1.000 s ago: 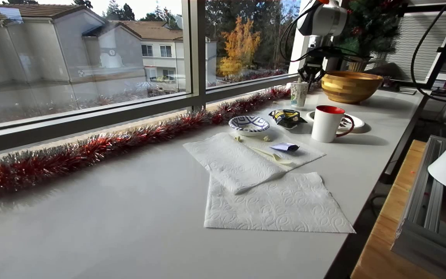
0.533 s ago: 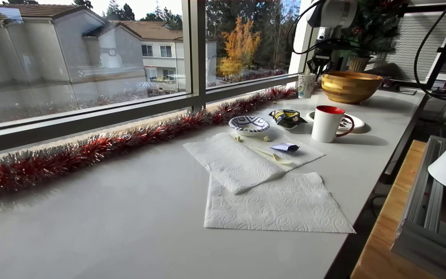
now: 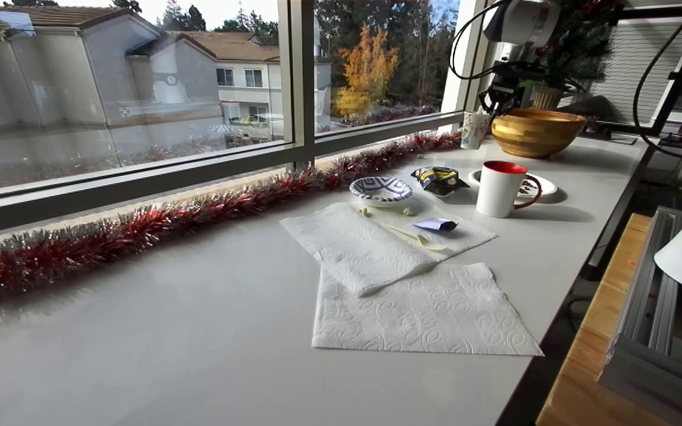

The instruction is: Move the cup

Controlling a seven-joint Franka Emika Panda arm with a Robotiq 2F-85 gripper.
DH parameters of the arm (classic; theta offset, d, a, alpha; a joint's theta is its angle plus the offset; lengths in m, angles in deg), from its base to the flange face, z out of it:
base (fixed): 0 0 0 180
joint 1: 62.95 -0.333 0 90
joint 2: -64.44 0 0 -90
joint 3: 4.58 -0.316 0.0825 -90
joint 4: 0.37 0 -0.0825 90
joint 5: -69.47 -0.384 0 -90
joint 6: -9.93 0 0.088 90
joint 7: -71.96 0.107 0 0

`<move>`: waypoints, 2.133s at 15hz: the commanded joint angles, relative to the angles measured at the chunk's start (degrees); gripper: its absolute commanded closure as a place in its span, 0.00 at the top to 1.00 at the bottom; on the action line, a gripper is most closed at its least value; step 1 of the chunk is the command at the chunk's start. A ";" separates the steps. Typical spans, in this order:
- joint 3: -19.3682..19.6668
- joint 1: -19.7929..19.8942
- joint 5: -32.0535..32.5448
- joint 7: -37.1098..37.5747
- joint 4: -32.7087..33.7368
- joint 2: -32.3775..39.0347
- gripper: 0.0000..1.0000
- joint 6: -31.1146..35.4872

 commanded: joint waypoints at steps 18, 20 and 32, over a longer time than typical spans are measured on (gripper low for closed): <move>0.55 -0.08 4.88 -8.88 -2.18 -5.51 0.92 -4.70; 1.04 -1.28 8.26 -12.21 -5.37 -8.52 1.00 -5.37; 3.59 -10.21 22.37 -18.28 -18.32 -16.20 1.00 -1.93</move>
